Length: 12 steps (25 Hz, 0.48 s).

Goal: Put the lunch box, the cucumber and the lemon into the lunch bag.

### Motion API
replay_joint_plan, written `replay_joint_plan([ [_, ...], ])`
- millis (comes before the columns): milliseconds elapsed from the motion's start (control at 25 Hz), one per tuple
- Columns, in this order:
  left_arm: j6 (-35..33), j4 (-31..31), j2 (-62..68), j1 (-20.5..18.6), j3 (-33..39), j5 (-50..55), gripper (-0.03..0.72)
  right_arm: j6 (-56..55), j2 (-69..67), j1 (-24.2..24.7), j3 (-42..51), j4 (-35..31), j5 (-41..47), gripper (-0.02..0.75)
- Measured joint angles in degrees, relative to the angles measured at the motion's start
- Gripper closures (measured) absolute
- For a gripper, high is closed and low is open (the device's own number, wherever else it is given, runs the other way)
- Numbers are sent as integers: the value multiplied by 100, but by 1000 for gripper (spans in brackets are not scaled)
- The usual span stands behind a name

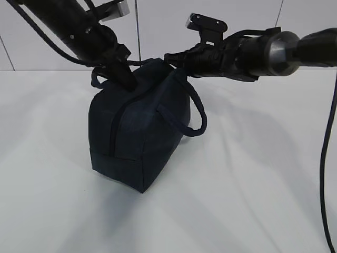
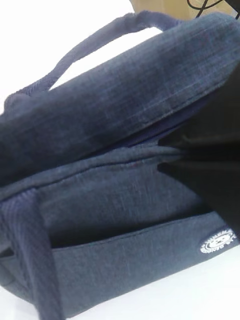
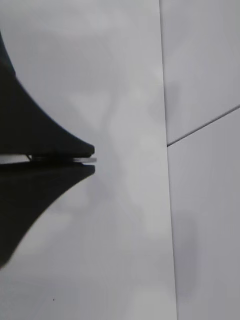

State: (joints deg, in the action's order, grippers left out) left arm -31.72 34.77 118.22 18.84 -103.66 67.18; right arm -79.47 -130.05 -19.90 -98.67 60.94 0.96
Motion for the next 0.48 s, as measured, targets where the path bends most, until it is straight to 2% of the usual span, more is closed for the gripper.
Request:
replay_joint_plan([
  [280,0,0,0,0,0,19,698,-13,-22,10,0,695,-43,738],
  [480,0,-7,0,0,0,57,697,-71,-22,22,0,821,-172,738],
])
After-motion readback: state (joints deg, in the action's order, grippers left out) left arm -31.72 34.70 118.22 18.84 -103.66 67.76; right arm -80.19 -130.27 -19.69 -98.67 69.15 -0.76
